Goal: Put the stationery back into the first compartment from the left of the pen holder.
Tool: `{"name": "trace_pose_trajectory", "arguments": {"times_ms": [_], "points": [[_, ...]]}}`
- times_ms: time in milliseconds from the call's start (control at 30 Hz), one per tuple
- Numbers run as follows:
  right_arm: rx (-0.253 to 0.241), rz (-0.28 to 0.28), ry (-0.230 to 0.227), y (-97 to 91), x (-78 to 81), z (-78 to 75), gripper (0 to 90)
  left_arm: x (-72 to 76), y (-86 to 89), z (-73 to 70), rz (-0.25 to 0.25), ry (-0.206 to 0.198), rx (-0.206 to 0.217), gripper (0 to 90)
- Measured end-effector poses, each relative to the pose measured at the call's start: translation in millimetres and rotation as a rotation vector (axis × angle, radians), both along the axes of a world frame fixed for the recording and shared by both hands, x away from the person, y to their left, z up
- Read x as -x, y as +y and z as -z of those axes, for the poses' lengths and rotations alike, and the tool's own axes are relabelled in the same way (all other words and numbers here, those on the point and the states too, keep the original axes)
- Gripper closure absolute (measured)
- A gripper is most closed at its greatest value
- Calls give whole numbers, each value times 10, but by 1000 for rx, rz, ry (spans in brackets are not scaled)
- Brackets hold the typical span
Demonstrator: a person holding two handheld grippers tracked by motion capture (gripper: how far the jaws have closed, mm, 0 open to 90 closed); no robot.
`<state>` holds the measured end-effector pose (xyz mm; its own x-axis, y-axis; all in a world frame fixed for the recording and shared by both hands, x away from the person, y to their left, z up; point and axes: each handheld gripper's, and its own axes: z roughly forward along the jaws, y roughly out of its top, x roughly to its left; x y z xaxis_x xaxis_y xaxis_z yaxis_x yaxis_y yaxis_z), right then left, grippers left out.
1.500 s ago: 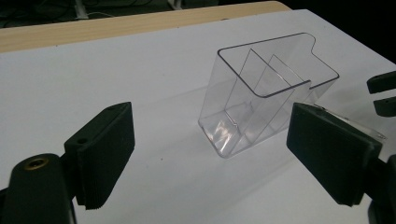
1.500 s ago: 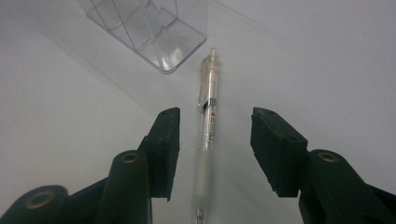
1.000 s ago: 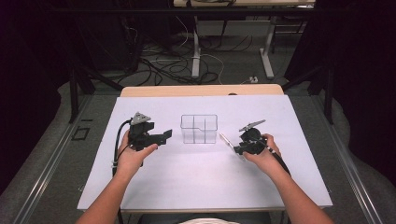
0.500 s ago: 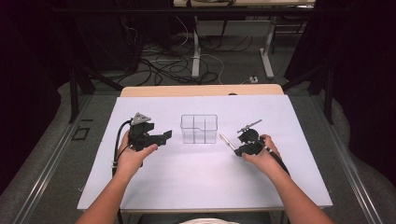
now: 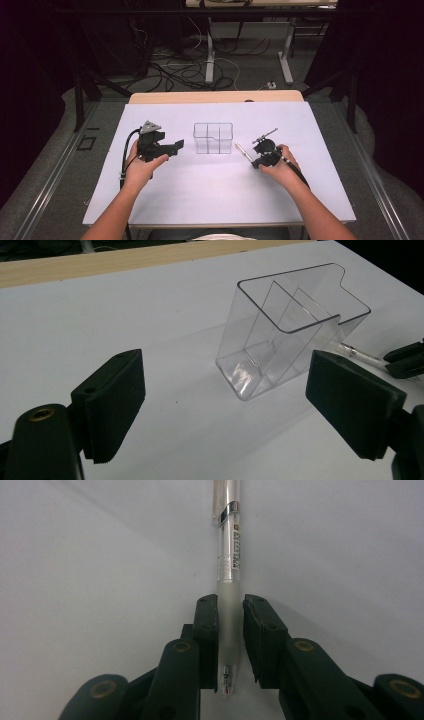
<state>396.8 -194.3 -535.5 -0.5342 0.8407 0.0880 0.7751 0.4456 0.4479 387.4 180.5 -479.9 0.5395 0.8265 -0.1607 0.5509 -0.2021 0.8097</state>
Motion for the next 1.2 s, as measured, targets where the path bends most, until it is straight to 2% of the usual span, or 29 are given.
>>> {"name": "trace_pose_trajectory", "arguments": {"times_ms": [100,167,333,467,500,633,900,933,967,1000,1067,1100,1167,1200], "points": [[9,-4,-4,4,-4,3,777,0,-3,3,-2,4,5,160],[-5,-21,-20,3,-4,16,795,-3,1,4,0,0,-2,160],[36,-9,2,35,4,-11,801,-2,-2,6,-1,4,-2,160],[33,-9,-7,40,1,-4,803,-3,-2,7,-1,4,-3,160],[45,-12,-11,42,-1,-4,803,-3,-3,8,-2,3,-3,160],[59,9,5,72,7,-21,805,-5,0,11,-3,5,-3,160],[48,22,12,55,8,-26,807,-6,11,4,3,7,-6,160],[26,12,-10,45,8,-9,807,-7,11,3,4,5,-7,160],[35,23,-1,47,14,-20,807,-7,11,2,4,3,-7,160],[48,10,1,31,16,-37,808,-6,10,3,3,1,-7,160],[37,17,-8,25,30,-54,807,-4,11,2,1,4,-7,160],[32,4,-34,8,33,-51,808,-3,11,2,1,5,-6,160],[67,12,-16,5,57,-102,808,-5,13,3,5,6,-7,160],[52,-5,-44,-8,62,-95,807,-5,12,4,4,4,-7,160]]}}
